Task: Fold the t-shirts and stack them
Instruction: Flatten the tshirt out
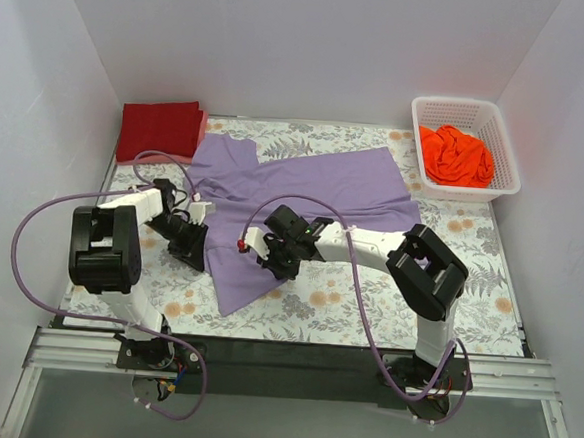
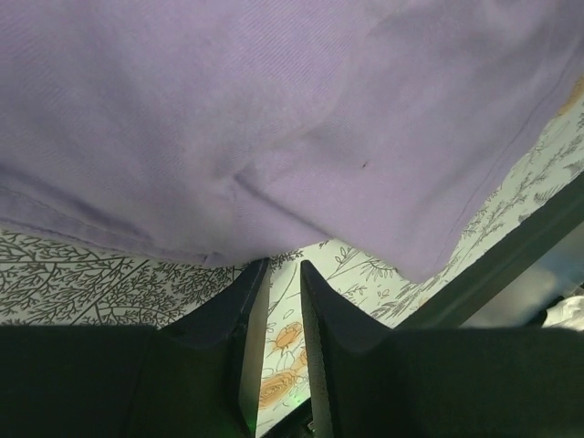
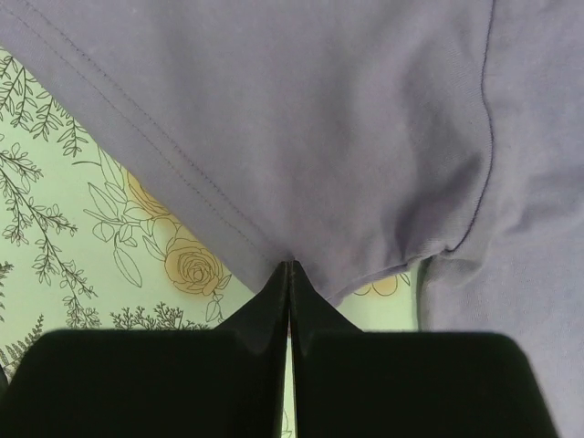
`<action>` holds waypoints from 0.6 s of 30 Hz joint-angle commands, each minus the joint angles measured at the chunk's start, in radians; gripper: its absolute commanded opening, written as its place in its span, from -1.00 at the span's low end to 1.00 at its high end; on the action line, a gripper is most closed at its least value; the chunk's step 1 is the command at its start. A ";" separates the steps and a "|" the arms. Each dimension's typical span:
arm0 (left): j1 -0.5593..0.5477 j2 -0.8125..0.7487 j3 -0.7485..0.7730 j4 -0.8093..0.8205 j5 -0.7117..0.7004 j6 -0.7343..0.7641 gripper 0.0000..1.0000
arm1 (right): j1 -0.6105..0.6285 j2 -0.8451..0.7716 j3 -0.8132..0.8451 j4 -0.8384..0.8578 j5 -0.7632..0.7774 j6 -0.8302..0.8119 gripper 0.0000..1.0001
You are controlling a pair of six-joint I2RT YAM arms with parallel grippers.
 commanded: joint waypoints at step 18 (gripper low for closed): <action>-0.053 -0.030 0.078 -0.027 0.029 -0.046 -0.65 | -0.031 0.034 0.001 -0.005 0.064 0.014 -0.97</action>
